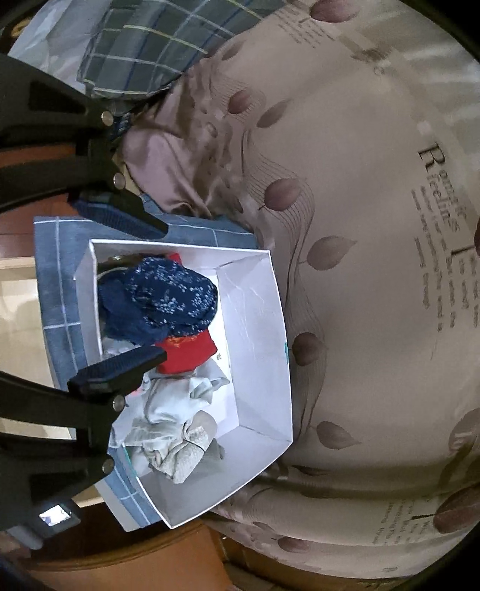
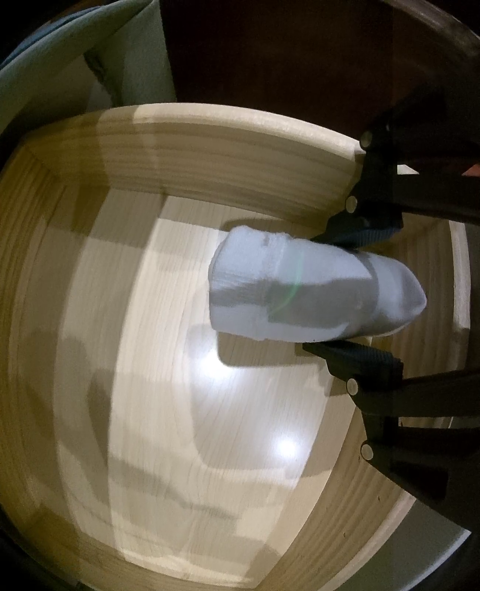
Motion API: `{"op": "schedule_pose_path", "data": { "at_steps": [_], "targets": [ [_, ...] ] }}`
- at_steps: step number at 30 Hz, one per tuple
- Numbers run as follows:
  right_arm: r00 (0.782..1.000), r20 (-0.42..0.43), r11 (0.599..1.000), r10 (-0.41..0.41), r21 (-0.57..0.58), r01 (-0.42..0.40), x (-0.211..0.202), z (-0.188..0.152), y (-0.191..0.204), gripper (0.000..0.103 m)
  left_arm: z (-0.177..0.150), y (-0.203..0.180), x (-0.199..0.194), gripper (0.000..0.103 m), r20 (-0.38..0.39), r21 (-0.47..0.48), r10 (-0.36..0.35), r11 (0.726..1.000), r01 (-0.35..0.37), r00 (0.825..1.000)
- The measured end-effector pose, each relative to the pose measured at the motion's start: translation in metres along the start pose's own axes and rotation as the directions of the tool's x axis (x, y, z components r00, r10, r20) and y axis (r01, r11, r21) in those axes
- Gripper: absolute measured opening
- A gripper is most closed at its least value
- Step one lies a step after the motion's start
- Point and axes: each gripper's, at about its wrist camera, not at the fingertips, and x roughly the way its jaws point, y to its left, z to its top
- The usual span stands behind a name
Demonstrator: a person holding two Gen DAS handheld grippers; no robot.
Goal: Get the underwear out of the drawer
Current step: 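Withdraw the left tool from the box back over the drawer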
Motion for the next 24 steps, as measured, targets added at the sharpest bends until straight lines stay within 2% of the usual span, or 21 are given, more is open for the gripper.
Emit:
{"op": "schedule_pose_path", "data": {
  "at_steps": [6,12,17,24],
  "targets": [
    [1.000,0.008,1.000,0.007,0.015,-0.007,-0.005,-0.002,-0.003,0.039,-0.010,0.003,-0.008,0.062,-0.010,0.001,0.019,1.000,-0.019,1.000],
    [0.998,0.045,0.998,0.038,0.044,-0.040,-0.016,-0.005,-0.012,0.038,-0.032,0.002,-0.013,0.062,-0.043,0.008,-0.012,1.000,0.013,0.999],
    [0.995,0.088,0.997,0.052,0.049,-0.056,-0.025,-0.008,-0.018,0.038,-0.065,0.000,-0.015,0.062,-0.080,0.009,-0.020,1.000,0.021,0.997],
    [0.978,0.198,0.995,0.062,0.068,-0.076,-0.047,-0.025,-0.022,0.038,-0.125,-0.002,-0.014,0.062,-0.143,-0.002,0.018,1.000,-0.019,0.990]
  ]
}}
